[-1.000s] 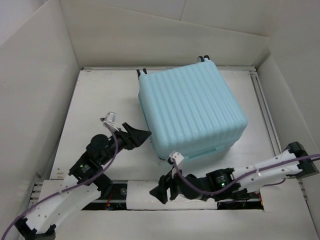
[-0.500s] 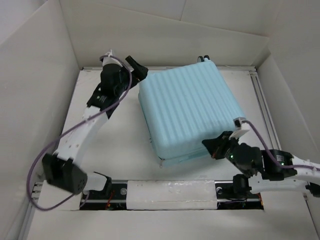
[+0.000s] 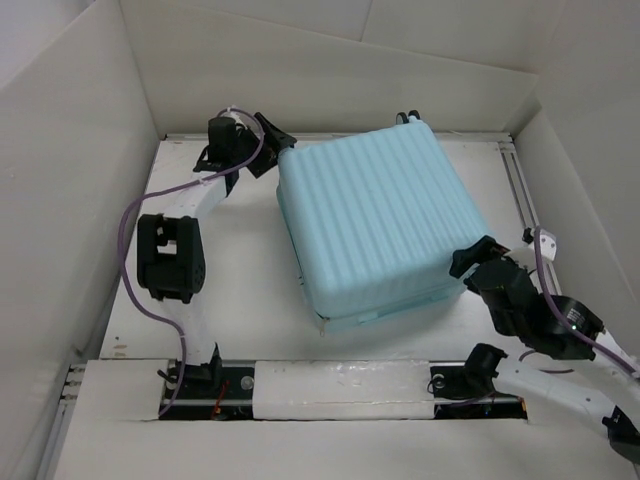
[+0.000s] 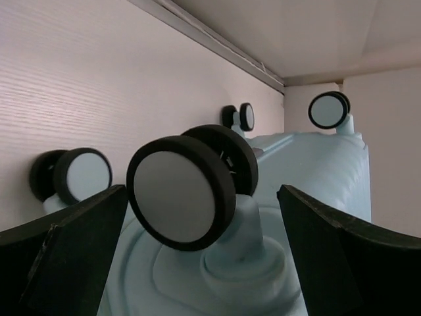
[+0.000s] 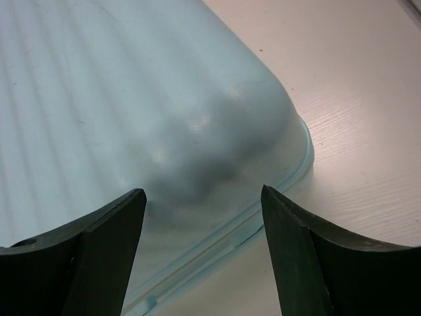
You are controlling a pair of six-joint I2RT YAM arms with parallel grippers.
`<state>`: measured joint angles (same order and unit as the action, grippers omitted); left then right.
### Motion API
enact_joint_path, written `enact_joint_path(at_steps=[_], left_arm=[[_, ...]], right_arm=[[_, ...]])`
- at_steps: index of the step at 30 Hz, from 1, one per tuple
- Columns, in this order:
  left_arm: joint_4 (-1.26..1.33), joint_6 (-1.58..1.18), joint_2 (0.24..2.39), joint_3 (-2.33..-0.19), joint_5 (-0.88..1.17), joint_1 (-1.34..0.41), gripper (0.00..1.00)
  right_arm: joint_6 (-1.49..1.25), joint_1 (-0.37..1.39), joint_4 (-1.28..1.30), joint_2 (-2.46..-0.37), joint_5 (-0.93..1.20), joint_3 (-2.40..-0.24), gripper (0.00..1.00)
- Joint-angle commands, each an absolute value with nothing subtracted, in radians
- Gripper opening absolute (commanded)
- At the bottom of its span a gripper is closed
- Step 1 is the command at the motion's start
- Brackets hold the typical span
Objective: Pack the luggage
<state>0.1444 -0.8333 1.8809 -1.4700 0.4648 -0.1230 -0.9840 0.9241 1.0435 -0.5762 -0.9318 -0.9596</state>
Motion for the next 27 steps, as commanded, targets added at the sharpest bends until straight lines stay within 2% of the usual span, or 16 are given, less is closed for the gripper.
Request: enact_joint_path(at_steps=[1, 5, 7, 8, 9, 10, 11, 12, 14, 15, 18, 19, 21, 22, 23, 27], left_arm=[[0.317, -0.900, 1.937, -1.520, 0.613, -0.135, 1.00], [0.460, -0.992, 1.991, -1.479, 0.666, -0.156, 1.00], [0.536, -1.051, 1.991, -1.438, 0.666, -0.156, 0.77], [0.611, -1.069, 1.991, -1.399, 0.666, -0.156, 0.59], [0.635, -1.086, 1.982, -1.382, 0.666, -0.156, 0.41], [0.656, -1.112, 1.967, -1.367, 0.657, -0.137, 0.16], [0.702, -1.112, 1.954, -1.330, 0.657, -0.127, 0.04], [0.712, -1.121, 1.938, -1.310, 0.644, -0.115, 0.00], [0.722, -1.100, 1.866, -1.252, 0.604, -0.065, 0.00], [0.723, -1.091, 1.838, -1.229, 0.604, -0.043, 0.00], [0.723, -1.091, 1.691, -1.136, 0.577, 0.058, 0.00], [0.732, -1.101, 1.645, -1.050, 0.577, 0.078, 0.00], [0.732, -1.101, 1.500, -0.968, 0.568, 0.118, 0.00], [0.707, -1.073, 1.449, -0.889, 0.568, 0.118, 0.00], [0.683, -1.051, 1.401, -0.859, 0.548, 0.118, 0.00], [0.520, -0.927, 1.231, -0.802, 0.519, 0.118, 0.00]], right_arm=[[-1.000, 0.878, 1.019, -0.583, -0.928, -0.919, 0.77], [-1.032, 0.812, 0.967, -0.624, -0.891, -0.870, 0.76], [-1.032, 0.767, 0.859, -0.624, -0.812, -0.813, 0.76], [-1.007, 0.755, 0.795, -0.615, -0.772, -0.740, 0.73], [-0.905, 0.740, 0.609, -0.606, -0.711, -0.697, 0.70], [-0.863, 0.698, 0.525, -0.606, -0.558, -0.662, 0.68], [-0.833, 0.675, 0.456, -0.627, -0.484, -0.617, 0.60], [-0.800, 0.652, 0.307, -0.679, -0.403, -0.598, 0.54], [-0.685, 0.580, 0.147, -0.809, -0.169, -0.583, 0.48], [-0.684, 0.560, 0.146, -0.810, -0.120, -0.592, 0.48], [-0.553, 0.480, -0.012, -1.023, 0.047, -0.705, 0.48], [-0.522, 0.456, -0.012, -1.163, 0.090, -0.769, 0.52], [-0.415, 0.424, 0.014, -1.300, 0.238, -0.921, 0.57], [-0.390, 0.423, 0.059, -1.355, 0.250, -1.081, 0.61], [-0.365, 0.423, 0.136, -1.406, 0.250, -1.139, 0.61], [-0.389, 0.442, 0.149, -1.277, 0.203, -1.145, 0.70]])
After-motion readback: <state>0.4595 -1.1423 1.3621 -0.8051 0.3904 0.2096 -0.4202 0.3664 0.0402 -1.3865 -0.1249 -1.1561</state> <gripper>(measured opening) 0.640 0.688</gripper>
